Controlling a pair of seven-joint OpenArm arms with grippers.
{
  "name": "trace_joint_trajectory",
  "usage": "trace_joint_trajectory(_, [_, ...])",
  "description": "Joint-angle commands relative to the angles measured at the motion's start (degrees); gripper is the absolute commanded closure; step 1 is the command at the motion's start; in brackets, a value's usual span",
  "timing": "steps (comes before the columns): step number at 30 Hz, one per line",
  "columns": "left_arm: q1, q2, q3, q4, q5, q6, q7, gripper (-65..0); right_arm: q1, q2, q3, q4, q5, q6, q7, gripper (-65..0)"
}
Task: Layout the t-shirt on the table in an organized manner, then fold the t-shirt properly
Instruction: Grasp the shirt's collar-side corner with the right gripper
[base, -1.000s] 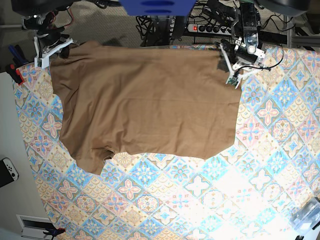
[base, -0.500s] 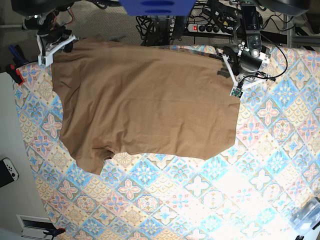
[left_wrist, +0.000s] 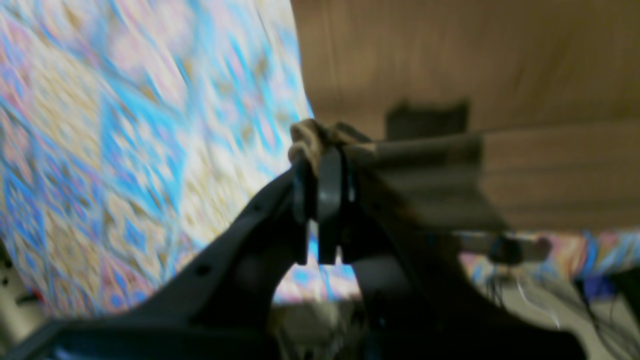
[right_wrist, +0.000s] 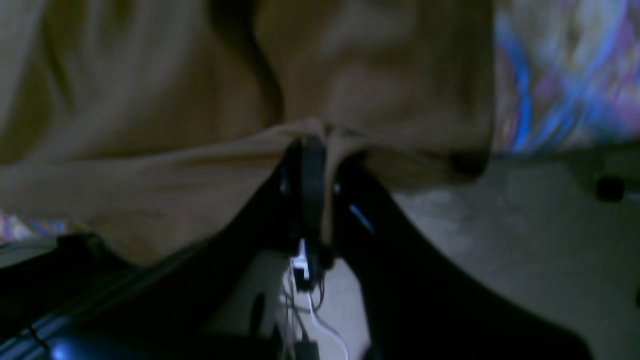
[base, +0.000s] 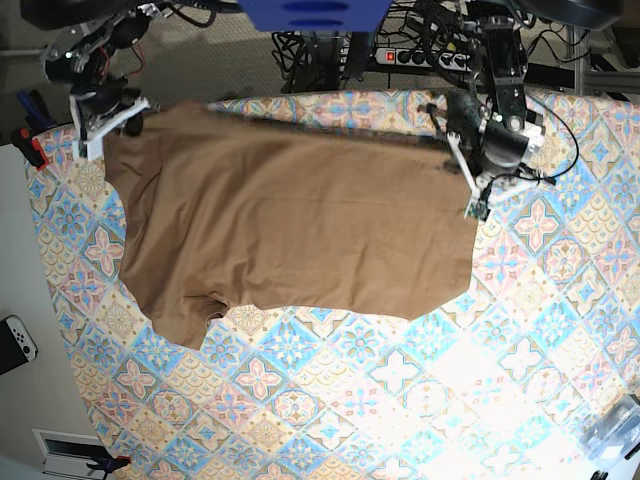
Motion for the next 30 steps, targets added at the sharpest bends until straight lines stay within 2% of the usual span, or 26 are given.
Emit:
trace_joint_trajectory(1, [-0.7,-0.3,-0.3,0.0,0.9,0.1,0.1,0.0,0.4,0.6,0.2,1.1,0.6,0.1,0.7,0.0])
trace_joint_trajectory(10, [-4.7,-0.3,-0.3,-2.2,1.0,0.2,0.1,0.0,5.0,2.2,0.0,0.7,0.6,0.1,0.7,0.0])
trace_joint_trajectory(16, [-8.0,-0.3,-1.4,-8.2,1.5,0.3,-0.1,0.0,7.1,2.3,-1.9,0.6,0.3,0.1,0.7,0.0])
trace_joint_trajectory(20, [-10.4,-0.1,-1.8,-10.5,3.7,0.3,-0.4,0.0,8.0,2.3,-6.1,0.6,-4.5,0.1,1.2,0.0])
trace_joint_trajectory(23, [-10.7,0.2,-2.0,-10.5,3.8,0.3,-0.4,0.0,8.0,2.2,-6.5,0.6,-6.7,0.1,2.9,0.0])
trace_joint_trajectory(27, [-12.3,0.3,-2.0,-10.6,3.9,0.3,-0.4,0.0,8.6,2.2,-6.7,0.5,-7.0,0.1,3.8,0.0])
trace_joint_trajectory(30, [-14.5,0.5,-1.9,-10.7,5.1,0.3,-0.4,0.0,12.1,2.3,-6.7,0.5,-7.1,0.1,3.8,0.0])
